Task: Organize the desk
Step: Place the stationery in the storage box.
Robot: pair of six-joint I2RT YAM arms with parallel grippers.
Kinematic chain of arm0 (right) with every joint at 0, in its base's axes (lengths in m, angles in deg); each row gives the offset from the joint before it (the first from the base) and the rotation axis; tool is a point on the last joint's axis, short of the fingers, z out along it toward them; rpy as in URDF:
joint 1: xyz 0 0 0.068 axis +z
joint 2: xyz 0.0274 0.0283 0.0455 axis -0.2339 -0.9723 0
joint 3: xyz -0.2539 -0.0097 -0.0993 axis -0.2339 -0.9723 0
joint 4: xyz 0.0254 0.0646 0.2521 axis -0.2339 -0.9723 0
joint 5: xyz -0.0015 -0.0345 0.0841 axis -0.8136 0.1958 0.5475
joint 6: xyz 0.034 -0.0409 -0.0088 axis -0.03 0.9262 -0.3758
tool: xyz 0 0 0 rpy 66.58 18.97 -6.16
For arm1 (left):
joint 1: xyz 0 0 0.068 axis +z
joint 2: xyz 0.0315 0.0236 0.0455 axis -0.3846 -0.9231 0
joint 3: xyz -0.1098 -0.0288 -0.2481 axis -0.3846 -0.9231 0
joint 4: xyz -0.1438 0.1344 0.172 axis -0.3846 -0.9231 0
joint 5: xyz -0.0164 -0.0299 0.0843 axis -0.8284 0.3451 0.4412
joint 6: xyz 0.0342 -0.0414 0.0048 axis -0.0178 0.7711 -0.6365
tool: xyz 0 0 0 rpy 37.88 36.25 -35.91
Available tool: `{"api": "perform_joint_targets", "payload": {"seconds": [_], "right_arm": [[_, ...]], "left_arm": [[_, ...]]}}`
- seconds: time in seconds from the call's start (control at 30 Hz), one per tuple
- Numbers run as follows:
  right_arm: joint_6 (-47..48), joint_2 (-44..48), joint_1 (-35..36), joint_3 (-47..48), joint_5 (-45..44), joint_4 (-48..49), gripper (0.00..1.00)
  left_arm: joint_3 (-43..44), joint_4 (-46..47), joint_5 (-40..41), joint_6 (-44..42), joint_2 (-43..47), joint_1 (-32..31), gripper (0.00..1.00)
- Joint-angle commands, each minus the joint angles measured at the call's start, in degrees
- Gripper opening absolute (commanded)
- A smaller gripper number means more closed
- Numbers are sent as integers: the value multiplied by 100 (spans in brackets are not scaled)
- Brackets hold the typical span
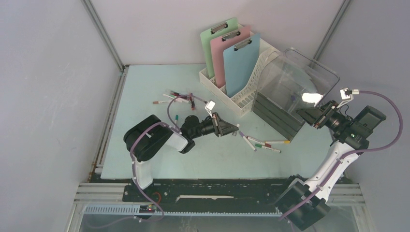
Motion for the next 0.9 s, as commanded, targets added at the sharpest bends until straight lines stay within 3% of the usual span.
{"api": "perform_joint_targets", "payload": {"seconds": [0.0,0.33,0.87], "right_arm": [[-3,153,71,15,888,-18,37],[-36,163,89,15,928,-15,37],[-33,203,114,15,958,-21,37]], "left_arm": [[539,132,350,324,-333,-130,9],[2397,-1068,550,515,-1046,-433,9],[4900,-1789,942,1445,-2176,-523,8]]}}
